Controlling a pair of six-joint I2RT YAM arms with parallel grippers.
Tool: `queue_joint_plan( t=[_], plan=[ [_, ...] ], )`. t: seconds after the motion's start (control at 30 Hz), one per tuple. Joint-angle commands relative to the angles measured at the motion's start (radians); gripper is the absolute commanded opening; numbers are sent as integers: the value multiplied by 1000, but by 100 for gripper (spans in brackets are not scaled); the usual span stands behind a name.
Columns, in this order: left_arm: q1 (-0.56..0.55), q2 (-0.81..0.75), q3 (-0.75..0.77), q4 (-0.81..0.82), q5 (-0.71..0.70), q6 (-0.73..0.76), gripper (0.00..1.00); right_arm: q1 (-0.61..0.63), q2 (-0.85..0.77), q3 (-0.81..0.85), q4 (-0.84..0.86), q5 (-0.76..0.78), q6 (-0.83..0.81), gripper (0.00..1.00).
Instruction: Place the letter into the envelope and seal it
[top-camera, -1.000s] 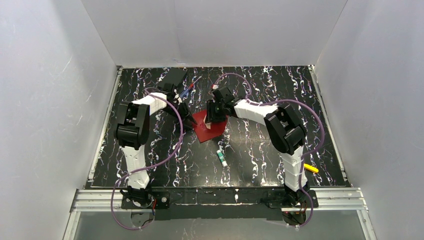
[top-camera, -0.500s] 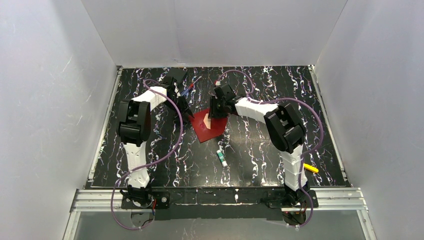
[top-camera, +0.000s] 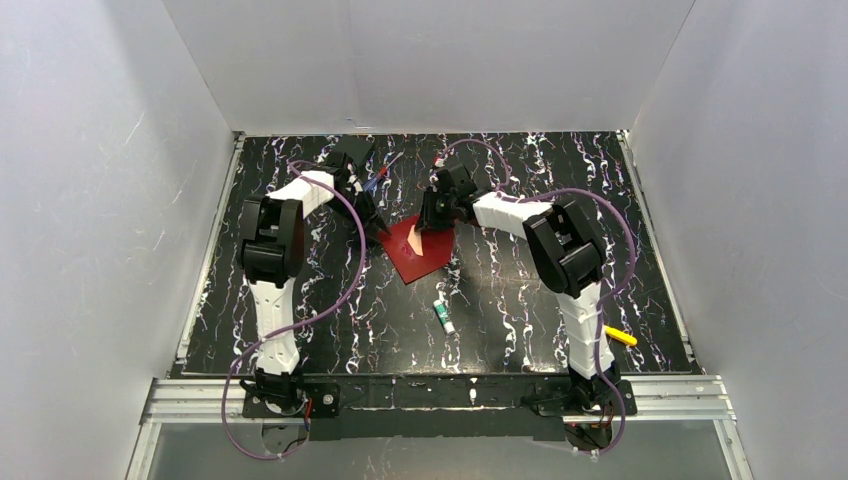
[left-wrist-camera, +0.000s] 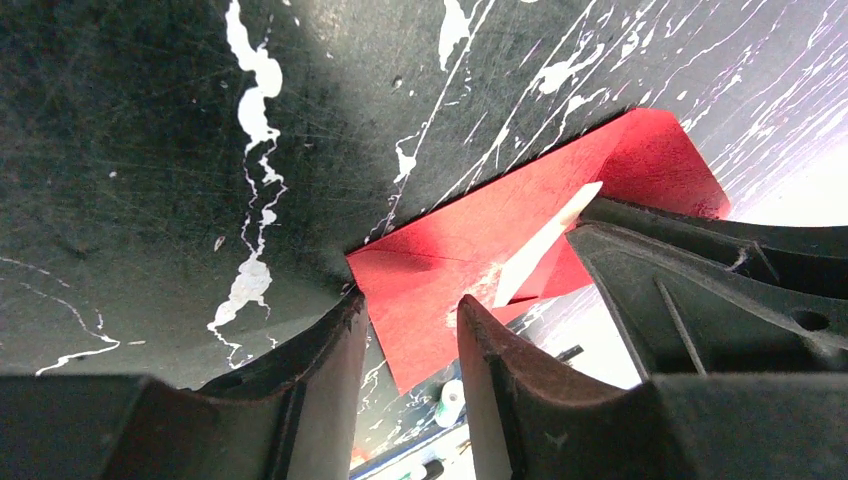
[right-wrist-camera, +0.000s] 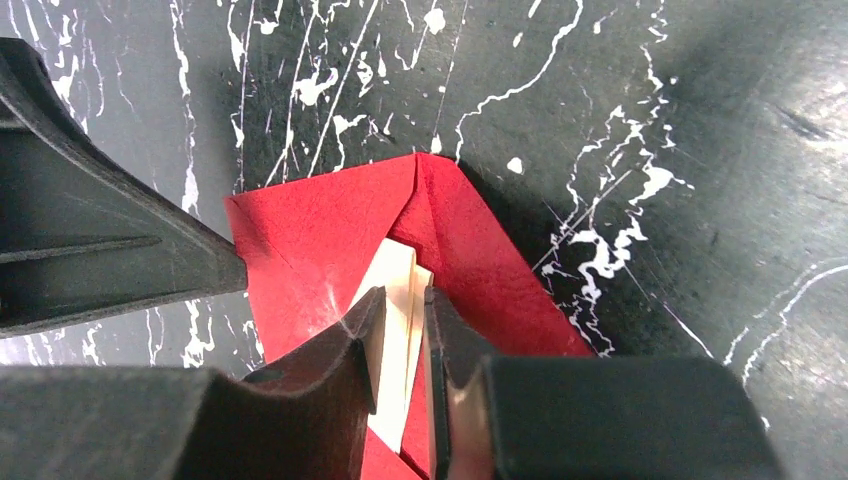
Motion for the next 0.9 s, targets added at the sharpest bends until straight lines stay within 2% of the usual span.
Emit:
queue_joint_plan(
  t=[0.0, 0.2, 0.4, 0.47, 0.73, 0.87],
  plan=[
    [-10, 62, 15, -2, -2, 24, 36, 9, 55, 31, 41, -89, 14, 25],
    [-10, 78, 49, -8, 5, 47, 35, 9, 63, 20, 82, -130, 5, 16],
    [-10, 80, 50, -8, 7, 54, 34, 9, 68, 0, 126, -184, 13, 13],
    [-10, 77, 48, -8, 5, 49, 34, 9, 49, -32, 145, -189, 26, 16],
    [-5, 65, 52, -8, -1, 34, 35, -19, -86, -64, 119, -94, 29, 45],
    [-5, 60, 43, -8, 4, 30, 35, -24, -82, -63, 78, -95, 25, 47]
  ],
)
